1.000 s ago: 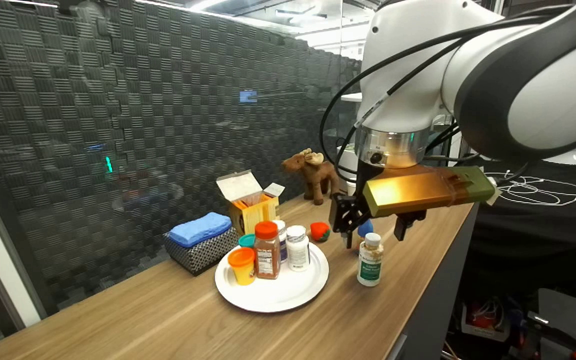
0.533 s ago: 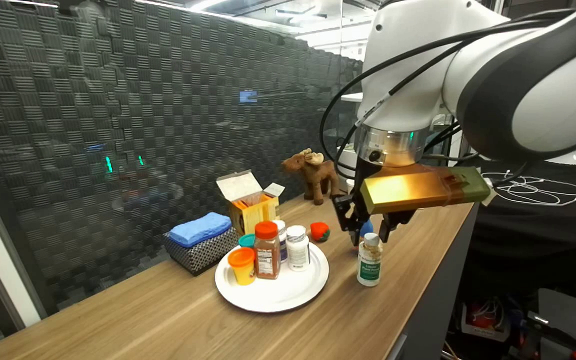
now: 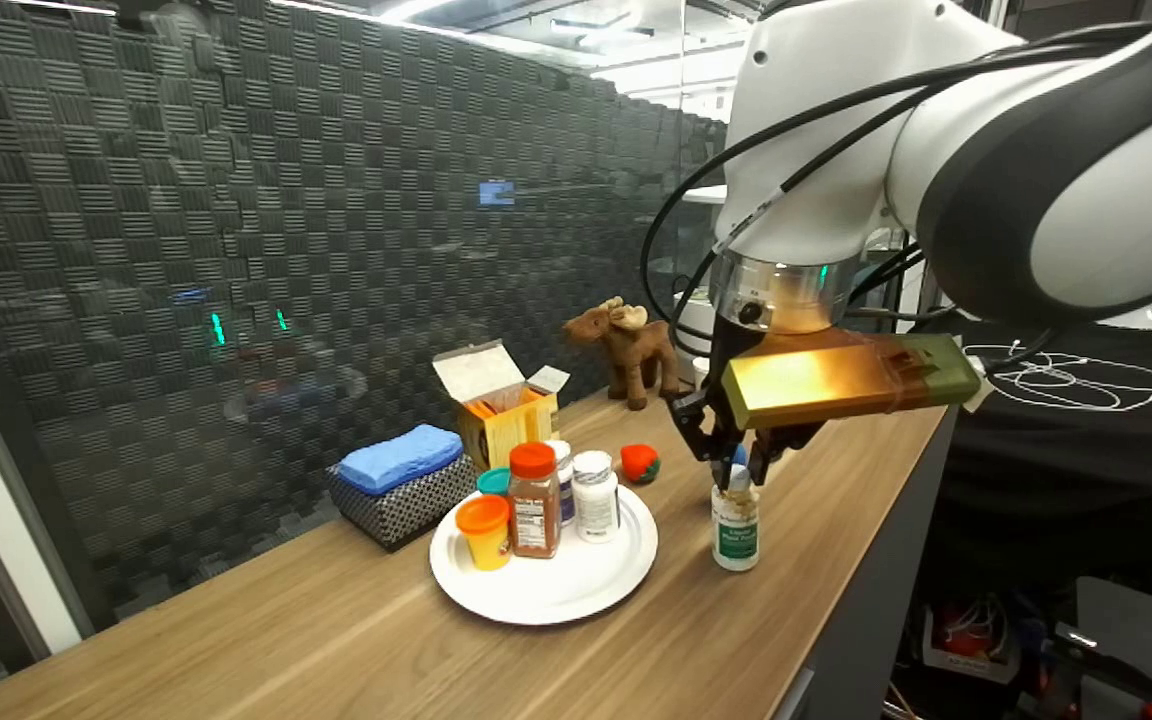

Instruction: Put the bottles and orange plushie around the white plate on the white plate

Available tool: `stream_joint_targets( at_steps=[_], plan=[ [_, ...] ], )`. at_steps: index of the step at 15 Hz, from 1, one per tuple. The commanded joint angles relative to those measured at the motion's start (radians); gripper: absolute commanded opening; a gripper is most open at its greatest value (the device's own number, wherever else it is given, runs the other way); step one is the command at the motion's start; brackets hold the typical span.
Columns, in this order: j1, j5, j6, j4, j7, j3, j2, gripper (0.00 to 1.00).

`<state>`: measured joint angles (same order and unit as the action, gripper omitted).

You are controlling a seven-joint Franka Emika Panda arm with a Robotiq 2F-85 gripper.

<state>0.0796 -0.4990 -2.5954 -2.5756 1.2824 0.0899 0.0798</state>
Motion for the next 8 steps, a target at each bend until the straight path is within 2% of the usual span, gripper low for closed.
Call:
stream_joint_targets(
  at_steps=[1, 3, 4, 8],
  plan=[
    [-0.015, -0.045, 0.019, -0.003, 0.032, 0.025, 0.025, 0.07],
    [-0.021, -0.113, 0.059, 0.003, 0.063, 0.031, 0.029, 0.07],
    [0.012, -0.081, 0.145, 0.069, 0.049, 0.057, 0.038, 0.07],
    [0.063, -0.078, 0.252, 0.182, 0.025, 0.13, 0.006, 0.07]
  ],
)
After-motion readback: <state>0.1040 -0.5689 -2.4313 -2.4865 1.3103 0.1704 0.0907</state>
